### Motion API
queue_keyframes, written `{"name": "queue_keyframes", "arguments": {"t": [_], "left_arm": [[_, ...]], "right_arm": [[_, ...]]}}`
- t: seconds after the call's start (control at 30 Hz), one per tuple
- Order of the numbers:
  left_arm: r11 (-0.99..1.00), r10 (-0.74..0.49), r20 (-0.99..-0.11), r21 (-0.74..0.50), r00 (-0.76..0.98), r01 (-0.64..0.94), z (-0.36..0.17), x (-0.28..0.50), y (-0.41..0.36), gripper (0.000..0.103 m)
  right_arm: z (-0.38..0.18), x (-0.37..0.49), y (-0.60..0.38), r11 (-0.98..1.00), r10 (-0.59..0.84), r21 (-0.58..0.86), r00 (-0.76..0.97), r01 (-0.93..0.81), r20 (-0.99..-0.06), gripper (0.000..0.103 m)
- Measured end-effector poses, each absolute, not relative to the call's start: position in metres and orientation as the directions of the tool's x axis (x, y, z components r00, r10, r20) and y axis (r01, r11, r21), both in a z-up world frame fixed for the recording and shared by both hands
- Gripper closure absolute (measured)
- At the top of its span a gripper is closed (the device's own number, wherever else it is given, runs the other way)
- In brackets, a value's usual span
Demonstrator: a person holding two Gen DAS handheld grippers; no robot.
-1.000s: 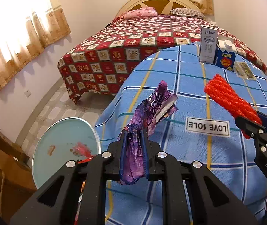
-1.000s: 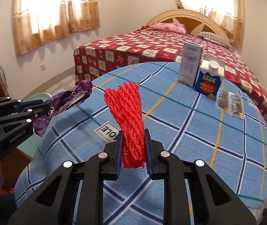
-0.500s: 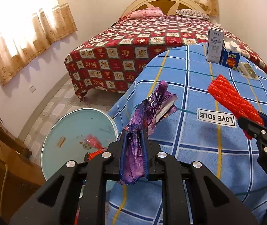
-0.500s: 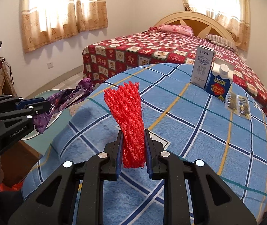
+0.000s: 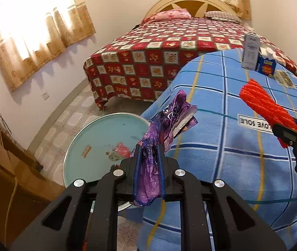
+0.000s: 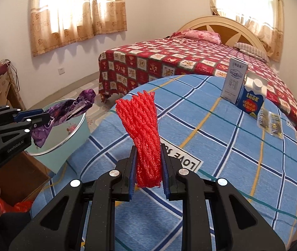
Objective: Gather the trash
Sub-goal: 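Lift and carry the purple wrapper and red mesh net over the blue bin, then open both tools over the bin to drop the purple wrapper and red net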
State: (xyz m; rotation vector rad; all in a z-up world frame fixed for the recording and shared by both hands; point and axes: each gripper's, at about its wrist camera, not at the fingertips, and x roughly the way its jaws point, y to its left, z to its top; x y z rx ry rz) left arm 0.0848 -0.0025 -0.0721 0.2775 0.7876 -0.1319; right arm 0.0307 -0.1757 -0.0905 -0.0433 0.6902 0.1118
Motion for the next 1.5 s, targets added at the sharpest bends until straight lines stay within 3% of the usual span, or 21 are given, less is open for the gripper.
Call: {"name": "queue_keyframes", "arguments": {"t": [1.5], "left_arm": [[0.979,0.141,-0.726,0.201,0.673,0.011,-0.078,0.092,0.120,0.088]], "right_arm": [[-0.088,0.090,-0.066,0.953,0.180,-0.060,0.711,-0.298,-0.680,0.082]]}}
